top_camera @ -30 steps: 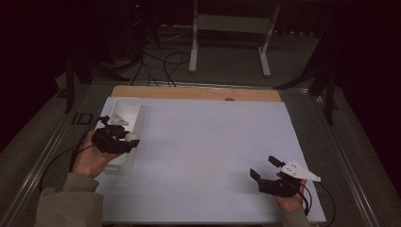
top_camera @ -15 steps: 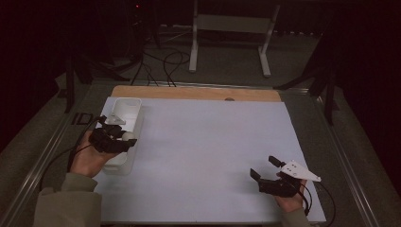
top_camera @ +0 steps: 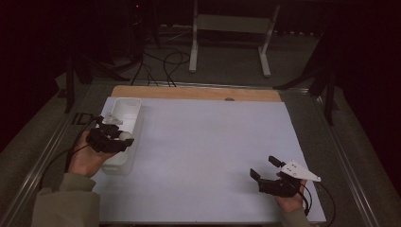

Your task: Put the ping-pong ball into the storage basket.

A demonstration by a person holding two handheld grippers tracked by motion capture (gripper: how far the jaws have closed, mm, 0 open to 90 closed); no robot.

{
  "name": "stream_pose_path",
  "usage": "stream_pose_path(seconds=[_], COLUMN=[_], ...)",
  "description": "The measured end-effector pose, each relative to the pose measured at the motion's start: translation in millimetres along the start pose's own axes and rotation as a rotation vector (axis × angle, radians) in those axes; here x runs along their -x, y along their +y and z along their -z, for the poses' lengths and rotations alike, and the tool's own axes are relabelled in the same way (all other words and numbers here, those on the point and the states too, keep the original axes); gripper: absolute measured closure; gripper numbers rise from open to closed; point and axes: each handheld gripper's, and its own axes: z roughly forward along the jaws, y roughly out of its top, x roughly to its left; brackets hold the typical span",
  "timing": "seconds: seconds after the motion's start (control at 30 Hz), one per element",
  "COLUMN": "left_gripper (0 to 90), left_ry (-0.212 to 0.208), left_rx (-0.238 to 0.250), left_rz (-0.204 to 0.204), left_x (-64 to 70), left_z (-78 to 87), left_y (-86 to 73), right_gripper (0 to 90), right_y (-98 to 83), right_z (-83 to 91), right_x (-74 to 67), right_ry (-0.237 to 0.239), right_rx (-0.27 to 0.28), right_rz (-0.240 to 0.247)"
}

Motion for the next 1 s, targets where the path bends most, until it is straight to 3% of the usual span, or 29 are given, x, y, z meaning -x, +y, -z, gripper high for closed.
stream_pose_path(seconds=[1.0], left_gripper=[51.1], left_ry=[0.042], left_rx=[-0.026], left_rz=[0.030], left_x=[-12.2], left_z=[0.8], left_y=[-7.3], right_gripper=[8.0], right_y=[-0.3], right_z=[-0.7], right_x=[-0.1], right_ry=[0.000], right_rx=[-0.003], right_rz=[-0.002])
